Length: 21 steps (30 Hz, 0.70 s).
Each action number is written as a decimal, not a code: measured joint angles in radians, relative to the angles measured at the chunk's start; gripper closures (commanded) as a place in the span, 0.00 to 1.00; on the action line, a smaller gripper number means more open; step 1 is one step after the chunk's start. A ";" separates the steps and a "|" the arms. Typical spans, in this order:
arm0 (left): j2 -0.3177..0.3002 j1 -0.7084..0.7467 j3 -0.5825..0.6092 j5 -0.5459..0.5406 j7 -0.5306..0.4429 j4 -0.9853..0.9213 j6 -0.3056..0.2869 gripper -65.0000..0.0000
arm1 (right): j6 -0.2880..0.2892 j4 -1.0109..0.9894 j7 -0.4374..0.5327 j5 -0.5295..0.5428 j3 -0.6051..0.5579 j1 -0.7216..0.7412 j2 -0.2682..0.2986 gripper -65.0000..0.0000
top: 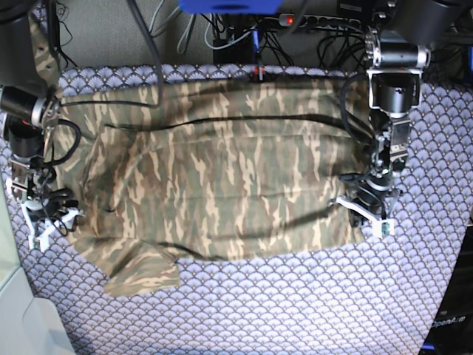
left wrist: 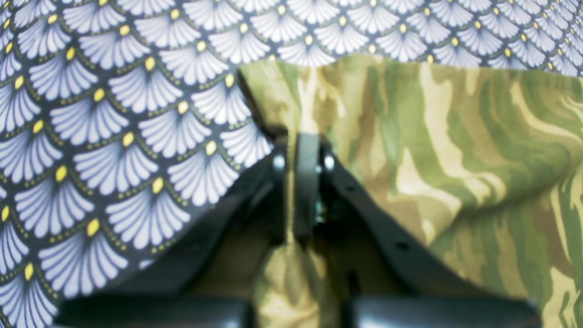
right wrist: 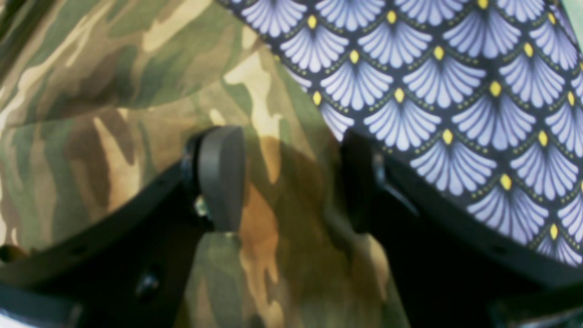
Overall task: Fold the T-shirt properly
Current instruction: 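Lift the hem with both grippers and fold it toward the collar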
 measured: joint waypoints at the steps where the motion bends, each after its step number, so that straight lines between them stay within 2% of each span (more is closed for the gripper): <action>1: 0.000 0.000 0.000 0.000 0.000 0.000 0.000 0.99 | 0.000 0.000 -0.002 0.000 0.000 0.000 0.000 0.47; 3: 0.000 0.000 0.000 0.000 0.000 0.000 0.000 0.99 | 0.001 0.001 -0.008 0.000 0.000 0.000 0.000 0.47; 6: 0.001 0.000 0.000 0.000 0.000 0.000 0.000 0.99 | 0.003 0.013 -0.022 0.002 -0.017 -0.007 -0.002 0.55; 9: 0.002 0.000 0.000 0.000 0.002 0.000 0.005 0.99 | 0.001 0.021 0.005 0.010 -0.069 -0.021 -0.001 0.67; 16: 0.002 0.000 0.000 0.000 0.002 0.000 0.007 0.99 | 0.008 0.169 -0.027 0.016 -0.116 -0.097 -0.013 0.94; 21: 0.002 0.000 0.000 0.000 0.003 0.000 0.007 0.99 | 0.019 0.276 -0.062 0.002 -0.114 -0.151 -0.018 0.97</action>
